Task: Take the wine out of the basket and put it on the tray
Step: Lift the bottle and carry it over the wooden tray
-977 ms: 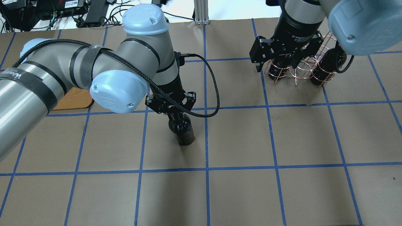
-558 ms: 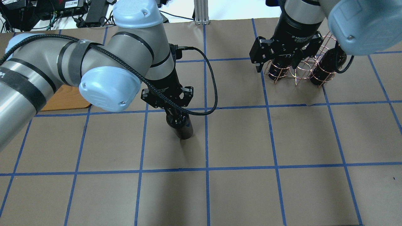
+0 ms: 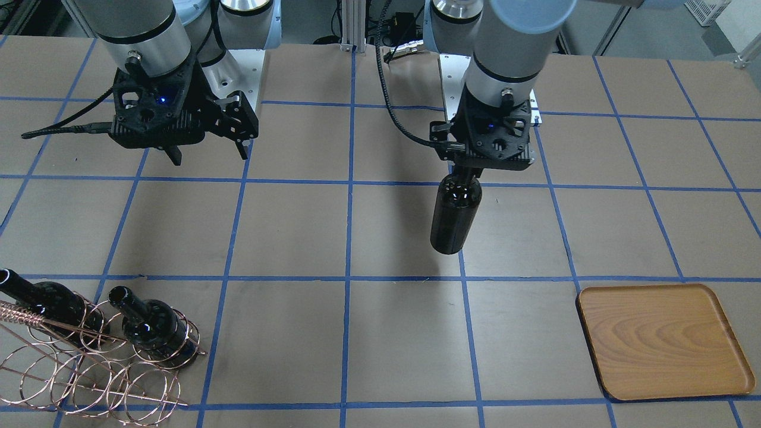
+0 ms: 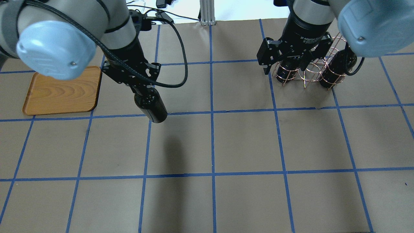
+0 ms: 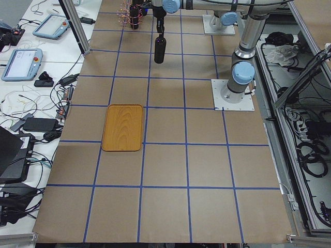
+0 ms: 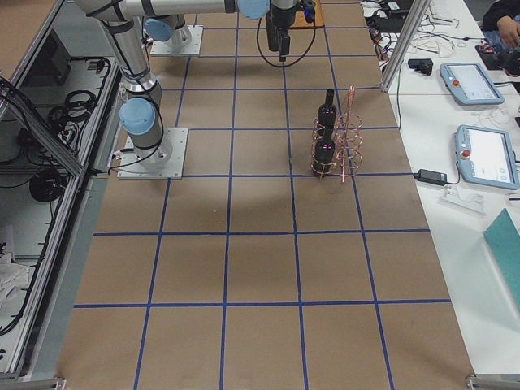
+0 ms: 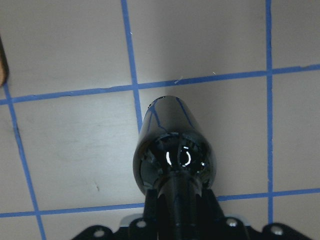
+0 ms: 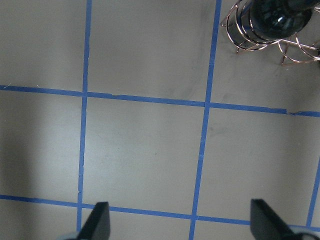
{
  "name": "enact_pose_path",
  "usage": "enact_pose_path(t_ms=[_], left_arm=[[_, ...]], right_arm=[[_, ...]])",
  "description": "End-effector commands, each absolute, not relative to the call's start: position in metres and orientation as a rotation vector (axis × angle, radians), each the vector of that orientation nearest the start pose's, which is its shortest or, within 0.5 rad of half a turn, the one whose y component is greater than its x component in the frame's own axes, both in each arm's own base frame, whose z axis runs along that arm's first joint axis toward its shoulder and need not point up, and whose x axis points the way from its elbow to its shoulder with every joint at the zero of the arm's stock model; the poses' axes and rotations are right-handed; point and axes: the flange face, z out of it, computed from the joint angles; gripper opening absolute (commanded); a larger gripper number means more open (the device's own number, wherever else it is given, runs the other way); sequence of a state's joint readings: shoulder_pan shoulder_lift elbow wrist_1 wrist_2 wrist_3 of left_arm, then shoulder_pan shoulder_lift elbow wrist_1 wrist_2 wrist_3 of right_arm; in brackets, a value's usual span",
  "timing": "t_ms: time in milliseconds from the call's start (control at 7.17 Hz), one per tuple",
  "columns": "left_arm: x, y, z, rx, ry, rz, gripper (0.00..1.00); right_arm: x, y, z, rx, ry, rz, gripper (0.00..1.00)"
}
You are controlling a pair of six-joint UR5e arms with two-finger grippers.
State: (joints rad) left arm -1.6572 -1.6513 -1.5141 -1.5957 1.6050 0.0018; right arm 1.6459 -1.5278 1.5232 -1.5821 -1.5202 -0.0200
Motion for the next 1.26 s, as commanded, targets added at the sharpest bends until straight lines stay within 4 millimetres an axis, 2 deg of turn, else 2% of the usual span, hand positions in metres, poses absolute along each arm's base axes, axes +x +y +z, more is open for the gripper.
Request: enact_pose_path(t_ms=[0,140,279,419,558,698,977,1116], left_arm=[[-0.054,-0.537,0.507,0.153,3.174,0.045,0.0],[0.006,-0.541,0.503,0.242,3.174,0.066,0.0],[0.066,-0.545,0.497,0.161,3.187,0.077,0.0],[0.108,-0.549,0.495,0.134,3.183,0.051,0.0],[0.136,-0.561,0.486,0.098,3.112,0.029,0.0],[0.156,-0.573,0.475,0.084,3.044,0.023,0.0],[0.195,-0.611,0.458,0.059,3.034,-0.019,0.0],[0.213,-0.627,0.443,0.062,3.044,-0.001,0.0]], right_arm=[[0.176,-0.5,0.491,-0.145,3.087,-0.021,1.0],[0.176,-0.5,0.491,-0.145,3.087,-0.021,1.0],[0.176,-0.5,0.49,-0.14,3.087,-0.019,1.0],[0.176,-0.499,0.489,-0.138,3.088,-0.014,1.0],[0.176,-0.498,0.488,-0.138,3.088,-0.007,1.0],[0.176,-0.498,0.487,-0.138,3.088,-0.005,1.0],[0.176,-0.498,0.485,-0.142,3.088,0.0,1.0],[0.176,-0.499,0.486,-0.145,3.089,-0.003,1.0]])
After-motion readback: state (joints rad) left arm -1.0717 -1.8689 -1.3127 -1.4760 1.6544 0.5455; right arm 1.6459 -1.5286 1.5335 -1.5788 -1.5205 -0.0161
